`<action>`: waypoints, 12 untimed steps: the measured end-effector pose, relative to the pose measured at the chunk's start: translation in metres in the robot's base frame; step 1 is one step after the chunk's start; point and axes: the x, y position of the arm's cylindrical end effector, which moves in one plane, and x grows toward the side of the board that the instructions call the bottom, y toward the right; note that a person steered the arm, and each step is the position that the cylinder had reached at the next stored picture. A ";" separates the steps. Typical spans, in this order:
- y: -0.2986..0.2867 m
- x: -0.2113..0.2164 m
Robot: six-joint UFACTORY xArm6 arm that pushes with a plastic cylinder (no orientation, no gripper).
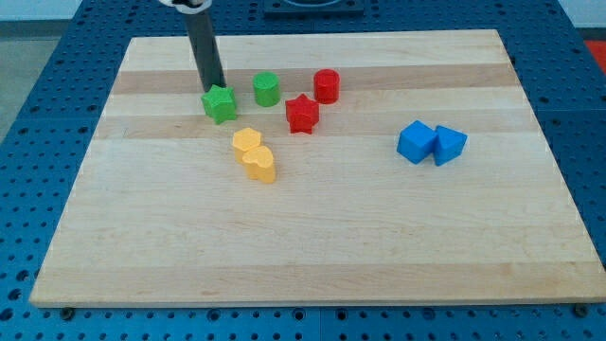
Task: Move the green star parallel to the left of the red star
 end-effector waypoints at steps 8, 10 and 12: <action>-0.008 0.053; -0.011 0.053; -0.026 0.036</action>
